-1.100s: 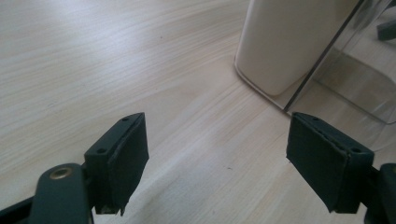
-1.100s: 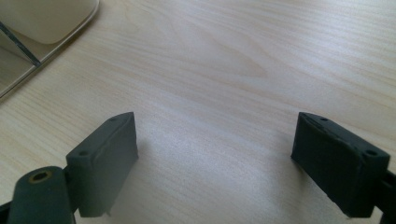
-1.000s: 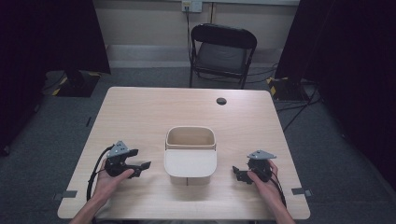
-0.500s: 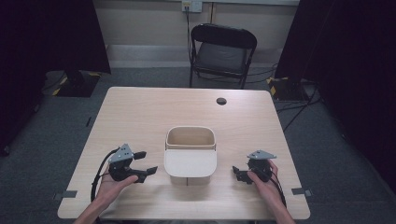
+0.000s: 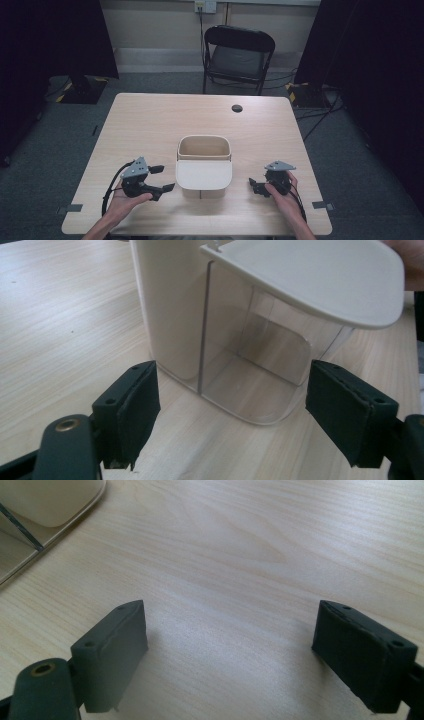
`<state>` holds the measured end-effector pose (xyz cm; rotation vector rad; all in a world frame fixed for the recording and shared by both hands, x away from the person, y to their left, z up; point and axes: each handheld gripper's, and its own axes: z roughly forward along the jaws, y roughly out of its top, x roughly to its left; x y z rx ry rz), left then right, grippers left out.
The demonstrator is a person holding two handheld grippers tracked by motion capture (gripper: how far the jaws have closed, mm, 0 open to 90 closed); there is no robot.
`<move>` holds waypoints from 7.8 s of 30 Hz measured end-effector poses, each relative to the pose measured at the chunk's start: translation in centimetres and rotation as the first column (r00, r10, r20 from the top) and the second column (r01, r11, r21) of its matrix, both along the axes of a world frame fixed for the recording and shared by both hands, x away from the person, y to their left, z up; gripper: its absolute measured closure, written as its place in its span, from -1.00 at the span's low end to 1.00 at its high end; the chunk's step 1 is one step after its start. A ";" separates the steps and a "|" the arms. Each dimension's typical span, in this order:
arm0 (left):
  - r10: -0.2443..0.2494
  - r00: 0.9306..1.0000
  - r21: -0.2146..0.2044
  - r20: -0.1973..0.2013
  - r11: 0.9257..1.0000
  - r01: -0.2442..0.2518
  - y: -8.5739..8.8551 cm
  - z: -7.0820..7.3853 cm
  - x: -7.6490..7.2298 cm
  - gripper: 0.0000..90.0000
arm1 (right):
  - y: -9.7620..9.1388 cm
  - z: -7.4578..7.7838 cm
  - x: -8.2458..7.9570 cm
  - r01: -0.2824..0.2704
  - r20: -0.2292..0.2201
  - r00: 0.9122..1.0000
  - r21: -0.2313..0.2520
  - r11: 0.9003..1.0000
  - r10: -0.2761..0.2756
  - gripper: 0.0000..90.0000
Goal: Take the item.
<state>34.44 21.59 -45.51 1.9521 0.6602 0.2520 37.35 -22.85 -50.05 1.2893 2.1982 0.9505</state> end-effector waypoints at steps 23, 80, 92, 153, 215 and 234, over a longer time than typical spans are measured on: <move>-0.083 0.996 -0.051 0.020 0.995 0.084 -2.1 0.3 -0.9 -0.53 | 0.0 0.0 0.0 0.000 0.000 1.000 0.000 1.000 0.000 -0.70; -0.074 0.995 -0.108 0.060 0.991 0.080 -2.7 1.1 -1.2 -0.50 | 0.0 0.0 0.0 0.000 0.000 1.000 0.000 1.000 0.000 -0.70; -0.067 0.995 -0.125 0.070 0.989 0.075 -2.5 1.5 -1.2 -0.51 | 0.0 0.0 0.0 0.000 0.000 1.000 0.000 1.000 0.000 -0.70; -0.048 0.995 -0.180 0.087 0.982 0.063 -2.7 3.2 -0.5 -0.54 | 0.0 0.0 0.0 -0.001 -0.001 1.000 0.000 1.000 0.001 -0.70; -0.097 0.991 -0.181 0.093 0.977 0.112 -3.0 4.8 0.1 -0.42 | 0.0 0.0 0.0 -0.002 0.000 1.000 0.000 1.000 0.002 -0.70; -0.106 0.990 -0.187 0.090 0.975 0.122 -3.3 5.0 0.2 -0.28 | 0.0 0.0 0.0 -0.001 0.000 1.000 0.000 1.000 0.001 -0.70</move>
